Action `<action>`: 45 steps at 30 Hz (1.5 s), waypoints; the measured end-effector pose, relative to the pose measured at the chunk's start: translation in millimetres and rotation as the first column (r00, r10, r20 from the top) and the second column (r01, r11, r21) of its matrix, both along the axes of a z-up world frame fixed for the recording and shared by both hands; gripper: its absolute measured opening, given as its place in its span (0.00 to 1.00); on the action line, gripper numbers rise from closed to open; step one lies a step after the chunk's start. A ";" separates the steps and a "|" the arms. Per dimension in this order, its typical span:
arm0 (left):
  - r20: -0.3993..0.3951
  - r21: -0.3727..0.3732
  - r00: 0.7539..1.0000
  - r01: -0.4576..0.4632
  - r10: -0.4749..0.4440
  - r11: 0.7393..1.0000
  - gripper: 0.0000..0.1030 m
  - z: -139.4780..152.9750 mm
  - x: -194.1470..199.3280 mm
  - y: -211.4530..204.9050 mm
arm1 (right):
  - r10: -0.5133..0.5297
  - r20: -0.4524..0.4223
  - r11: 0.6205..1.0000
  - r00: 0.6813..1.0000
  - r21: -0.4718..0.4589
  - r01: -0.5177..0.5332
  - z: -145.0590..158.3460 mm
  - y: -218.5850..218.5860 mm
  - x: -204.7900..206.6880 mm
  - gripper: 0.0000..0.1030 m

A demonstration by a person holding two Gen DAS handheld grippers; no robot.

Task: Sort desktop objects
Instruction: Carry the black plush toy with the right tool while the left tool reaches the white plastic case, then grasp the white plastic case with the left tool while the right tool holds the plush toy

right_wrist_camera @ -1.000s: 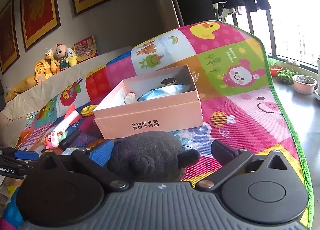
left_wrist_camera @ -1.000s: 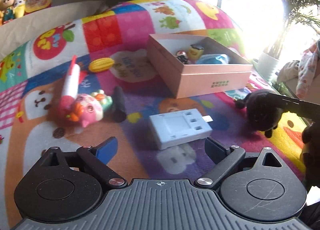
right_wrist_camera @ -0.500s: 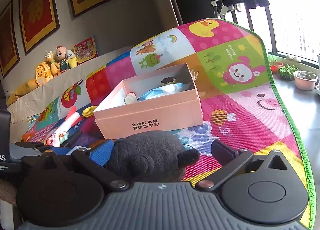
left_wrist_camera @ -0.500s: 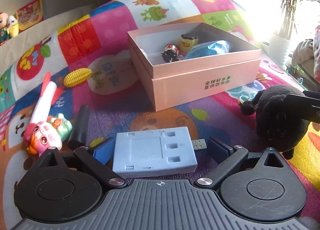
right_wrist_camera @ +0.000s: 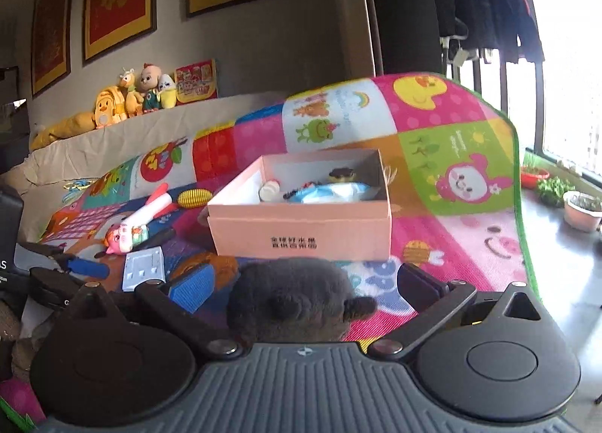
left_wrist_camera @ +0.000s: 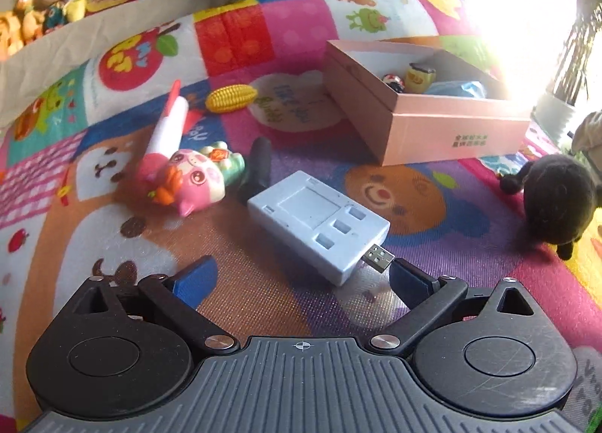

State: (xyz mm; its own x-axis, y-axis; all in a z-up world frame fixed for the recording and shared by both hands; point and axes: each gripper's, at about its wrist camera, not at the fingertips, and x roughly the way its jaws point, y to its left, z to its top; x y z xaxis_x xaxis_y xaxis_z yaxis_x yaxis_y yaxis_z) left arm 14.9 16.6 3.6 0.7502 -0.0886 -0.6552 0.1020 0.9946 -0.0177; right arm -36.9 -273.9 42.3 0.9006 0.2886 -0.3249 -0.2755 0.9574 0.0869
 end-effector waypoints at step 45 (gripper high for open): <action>0.055 -0.028 0.993 0.109 -0.108 0.994 1.00 4.9 -3.0 -1.0 | 0.087 -0.261 0.978 0.961 -0.163 -0.133 -29.5 19.9 4.2 0.85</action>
State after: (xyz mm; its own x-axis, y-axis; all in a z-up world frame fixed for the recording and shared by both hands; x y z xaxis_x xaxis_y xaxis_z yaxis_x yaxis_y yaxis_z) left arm 11.9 15.5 8.5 0.7689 -0.1910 -0.6101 0.2109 0.9767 -0.0400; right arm -32.8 -254.0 12.8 0.7490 0.2988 -0.5914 -0.3711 0.9286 -0.0009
